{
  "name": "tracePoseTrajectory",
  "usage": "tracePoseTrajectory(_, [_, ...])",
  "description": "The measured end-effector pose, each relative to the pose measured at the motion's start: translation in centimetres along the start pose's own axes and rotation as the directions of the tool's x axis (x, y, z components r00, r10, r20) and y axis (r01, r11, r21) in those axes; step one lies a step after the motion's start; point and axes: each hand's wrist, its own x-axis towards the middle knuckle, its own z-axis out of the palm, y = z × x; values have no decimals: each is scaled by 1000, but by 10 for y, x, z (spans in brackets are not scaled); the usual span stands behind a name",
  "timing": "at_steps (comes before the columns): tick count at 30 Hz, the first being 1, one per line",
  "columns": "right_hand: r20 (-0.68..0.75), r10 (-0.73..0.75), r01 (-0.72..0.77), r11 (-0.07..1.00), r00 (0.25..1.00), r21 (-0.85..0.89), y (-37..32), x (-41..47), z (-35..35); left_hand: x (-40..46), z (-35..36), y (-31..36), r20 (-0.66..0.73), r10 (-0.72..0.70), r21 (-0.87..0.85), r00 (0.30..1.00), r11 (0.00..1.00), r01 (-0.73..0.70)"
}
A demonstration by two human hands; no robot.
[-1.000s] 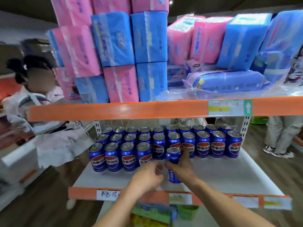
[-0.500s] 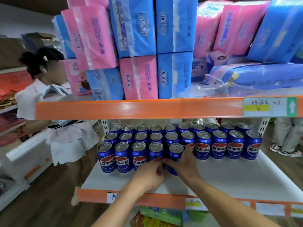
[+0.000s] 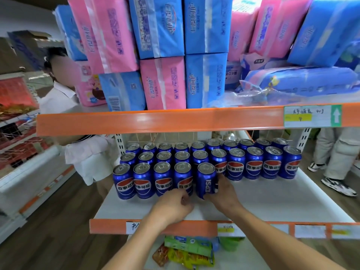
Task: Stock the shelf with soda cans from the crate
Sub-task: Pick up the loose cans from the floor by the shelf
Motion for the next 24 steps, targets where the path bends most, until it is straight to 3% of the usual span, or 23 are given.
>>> tracePoseTrajectory(4, [11,18,-18,1000,1000,6,1,1,2,0,2,2,1,7,-11,1000,1000,-7])
tracePoseTrajectory(15, [-159,191,-175,978,969,109,-3,-10,26,8,-1,-1,-3,11,-38,1000,999,-11])
tracePoseTrajectory(21, [-34,52,-56,991,998,-123,-8,-13,12,17,-2,2,2,40,-27,999,999,-40])
tracePoseTrajectory(24, [9,83,-82,991,996,-107,-7,-12,6,22,1,7,6,54,-16,999,998,-54])
